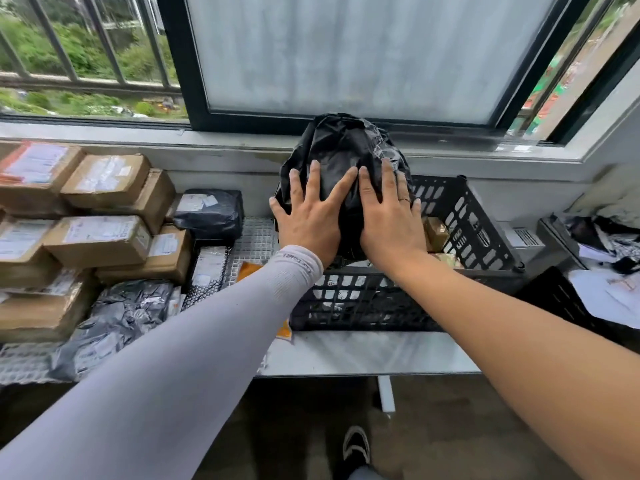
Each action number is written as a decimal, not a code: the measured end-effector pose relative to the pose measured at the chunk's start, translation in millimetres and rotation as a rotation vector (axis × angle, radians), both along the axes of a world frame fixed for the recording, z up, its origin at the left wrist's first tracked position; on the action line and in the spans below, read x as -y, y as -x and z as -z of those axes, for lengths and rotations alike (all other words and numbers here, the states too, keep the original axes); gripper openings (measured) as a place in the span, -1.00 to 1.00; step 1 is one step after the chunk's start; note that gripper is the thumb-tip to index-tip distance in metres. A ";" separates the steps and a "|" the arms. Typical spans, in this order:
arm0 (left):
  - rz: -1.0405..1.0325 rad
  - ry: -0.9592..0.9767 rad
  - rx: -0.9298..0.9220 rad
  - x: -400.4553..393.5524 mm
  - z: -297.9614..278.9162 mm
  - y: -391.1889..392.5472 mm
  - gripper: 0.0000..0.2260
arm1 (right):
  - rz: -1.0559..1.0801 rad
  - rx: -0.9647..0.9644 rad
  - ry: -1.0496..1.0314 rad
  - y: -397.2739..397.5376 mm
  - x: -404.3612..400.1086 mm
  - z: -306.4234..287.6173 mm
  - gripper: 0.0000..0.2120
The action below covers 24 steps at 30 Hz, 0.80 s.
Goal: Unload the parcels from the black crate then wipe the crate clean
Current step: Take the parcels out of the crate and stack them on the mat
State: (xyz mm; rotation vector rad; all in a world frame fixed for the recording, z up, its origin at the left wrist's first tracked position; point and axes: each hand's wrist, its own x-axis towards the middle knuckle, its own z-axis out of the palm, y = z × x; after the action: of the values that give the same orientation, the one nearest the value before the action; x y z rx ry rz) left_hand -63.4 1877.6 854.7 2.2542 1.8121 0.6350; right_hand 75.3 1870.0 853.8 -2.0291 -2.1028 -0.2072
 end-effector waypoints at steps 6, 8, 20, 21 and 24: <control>-0.135 -0.034 -0.027 13.7 -0.1 48.7 -0.32 | -0.138 -0.032 -0.009 48.7 0.0 -1.2 -0.30; -0.189 -0.028 -0.045 17.2 -2.2 65.8 -0.33 | -0.195 -0.049 0.005 66.5 -3.6 -4.5 -0.30; -0.549 0.081 -0.173 53.7 25.8 149.1 -0.26 | -0.532 -0.074 0.097 162.3 -8.1 26.9 -0.32; -0.563 0.098 -0.171 58.5 32.0 153.6 -0.26 | -0.550 -0.082 0.123 166.9 -5.3 33.3 -0.32; -0.585 0.132 -0.173 70.1 48.4 164.8 -0.27 | -0.598 -0.093 0.164 178.4 1.2 50.9 -0.33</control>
State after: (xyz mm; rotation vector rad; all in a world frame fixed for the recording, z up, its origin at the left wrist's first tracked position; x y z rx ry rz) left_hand -228.2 1807.5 806.2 1.7308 2.5405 0.3880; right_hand -103.1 1868.8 802.9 -1.3520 -2.6110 0.1574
